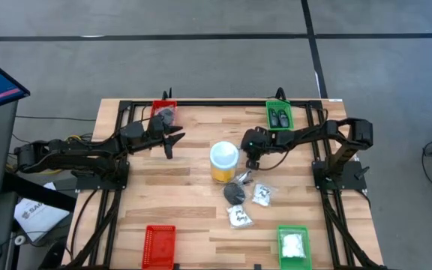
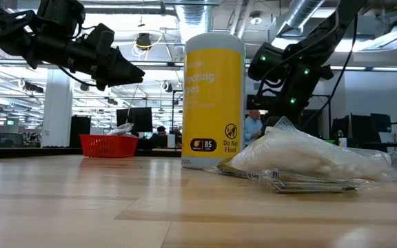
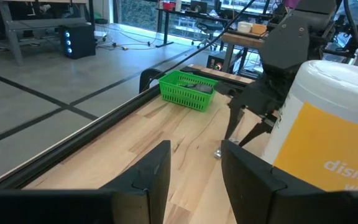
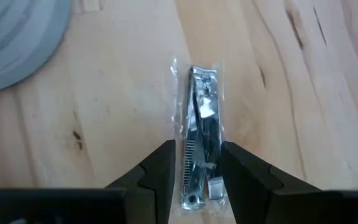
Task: Pick & Place Travel size toiletries
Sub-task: Put the nail cutter into the bottom orange bin
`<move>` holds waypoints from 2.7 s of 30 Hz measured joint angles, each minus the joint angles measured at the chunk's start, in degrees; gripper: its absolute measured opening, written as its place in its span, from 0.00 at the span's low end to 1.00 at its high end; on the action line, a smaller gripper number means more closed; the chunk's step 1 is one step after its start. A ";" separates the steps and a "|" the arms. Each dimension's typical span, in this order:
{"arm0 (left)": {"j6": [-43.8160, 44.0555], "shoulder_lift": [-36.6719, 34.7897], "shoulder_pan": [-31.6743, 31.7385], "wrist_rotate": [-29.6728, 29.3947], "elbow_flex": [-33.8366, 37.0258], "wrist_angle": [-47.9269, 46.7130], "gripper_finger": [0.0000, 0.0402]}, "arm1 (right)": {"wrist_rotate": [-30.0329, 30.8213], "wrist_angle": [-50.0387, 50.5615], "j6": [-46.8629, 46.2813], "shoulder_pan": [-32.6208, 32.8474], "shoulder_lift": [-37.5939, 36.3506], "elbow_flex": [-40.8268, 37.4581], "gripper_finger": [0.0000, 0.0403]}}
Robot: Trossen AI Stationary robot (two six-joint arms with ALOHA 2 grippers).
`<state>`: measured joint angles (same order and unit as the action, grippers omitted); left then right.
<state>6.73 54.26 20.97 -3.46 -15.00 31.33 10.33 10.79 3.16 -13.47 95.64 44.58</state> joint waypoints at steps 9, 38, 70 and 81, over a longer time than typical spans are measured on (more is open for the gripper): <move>0.01 0.00 -0.02 0.04 0.00 0.00 0.33 | -1.04 0.87 -1.09 -0.57 0.02 0.00 0.35; 0.00 0.00 0.01 0.21 0.00 -0.01 0.33 | -3.15 -1.91 -1.42 -1.97 5.25 0.48 0.12; 0.08 0.00 -0.43 0.26 0.00 0.13 0.33 | -2.80 26.62 5.89 -3.45 1.68 26.34 0.13; 0.75 0.00 -0.43 0.28 0.02 1.81 0.33 | -2.54 36.22 9.03 -4.71 1.55 46.71 0.13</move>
<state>7.48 54.26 20.53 -3.18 -14.98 33.14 7.79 47.01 12.19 -18.18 97.19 91.28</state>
